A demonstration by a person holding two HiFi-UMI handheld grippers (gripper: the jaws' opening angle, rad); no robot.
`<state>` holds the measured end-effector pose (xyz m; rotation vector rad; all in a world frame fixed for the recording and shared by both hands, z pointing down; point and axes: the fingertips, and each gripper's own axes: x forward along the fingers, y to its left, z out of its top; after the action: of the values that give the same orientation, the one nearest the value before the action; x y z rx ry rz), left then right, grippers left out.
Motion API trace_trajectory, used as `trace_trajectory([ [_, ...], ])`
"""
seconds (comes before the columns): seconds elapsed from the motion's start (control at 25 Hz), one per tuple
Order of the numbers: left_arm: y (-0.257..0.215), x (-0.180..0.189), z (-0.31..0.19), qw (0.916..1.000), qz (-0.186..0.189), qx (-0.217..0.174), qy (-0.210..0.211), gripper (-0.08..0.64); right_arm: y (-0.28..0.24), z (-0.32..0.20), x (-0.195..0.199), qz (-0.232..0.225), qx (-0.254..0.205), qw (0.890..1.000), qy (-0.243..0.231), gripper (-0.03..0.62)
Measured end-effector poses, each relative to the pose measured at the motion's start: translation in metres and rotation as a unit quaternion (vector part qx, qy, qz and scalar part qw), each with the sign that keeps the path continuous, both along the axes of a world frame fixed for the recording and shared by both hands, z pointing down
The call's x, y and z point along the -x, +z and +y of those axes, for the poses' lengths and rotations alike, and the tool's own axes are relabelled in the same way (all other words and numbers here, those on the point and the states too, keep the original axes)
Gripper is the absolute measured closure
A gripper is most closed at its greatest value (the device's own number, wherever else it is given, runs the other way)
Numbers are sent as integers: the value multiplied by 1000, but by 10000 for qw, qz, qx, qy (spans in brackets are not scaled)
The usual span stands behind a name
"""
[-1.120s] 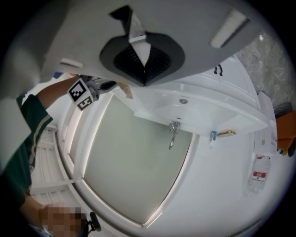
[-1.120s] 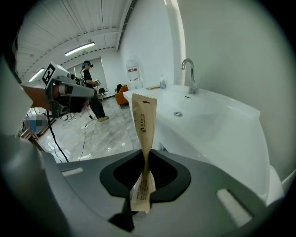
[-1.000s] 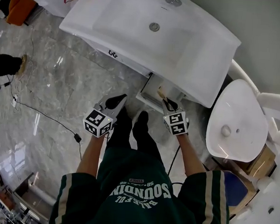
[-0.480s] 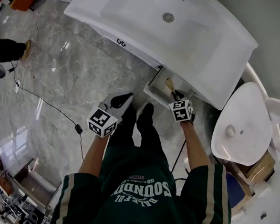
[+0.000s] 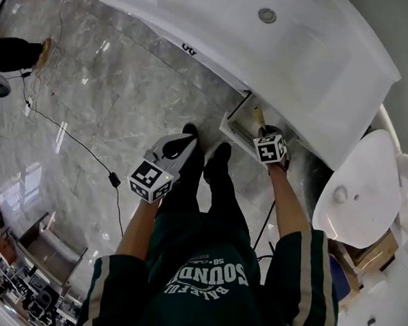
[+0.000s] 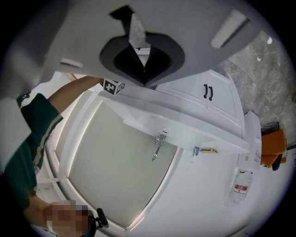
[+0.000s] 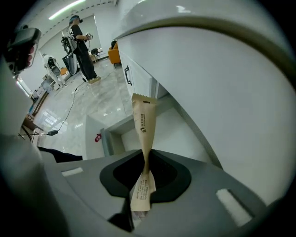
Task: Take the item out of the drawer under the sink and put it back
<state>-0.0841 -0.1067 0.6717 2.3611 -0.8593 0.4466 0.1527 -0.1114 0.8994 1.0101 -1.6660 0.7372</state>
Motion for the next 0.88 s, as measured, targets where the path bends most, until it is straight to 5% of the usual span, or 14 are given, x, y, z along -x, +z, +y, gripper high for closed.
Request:
trace_trajectory([
  [0.48,32,15,5,9993,-115,280,-232,509,54,-12,-16,114,250,9983,515,546],
  [0.88,42,24,8,9986,-135,400,-326,509,71,-17,-4,35,228,9986,474,546],
])
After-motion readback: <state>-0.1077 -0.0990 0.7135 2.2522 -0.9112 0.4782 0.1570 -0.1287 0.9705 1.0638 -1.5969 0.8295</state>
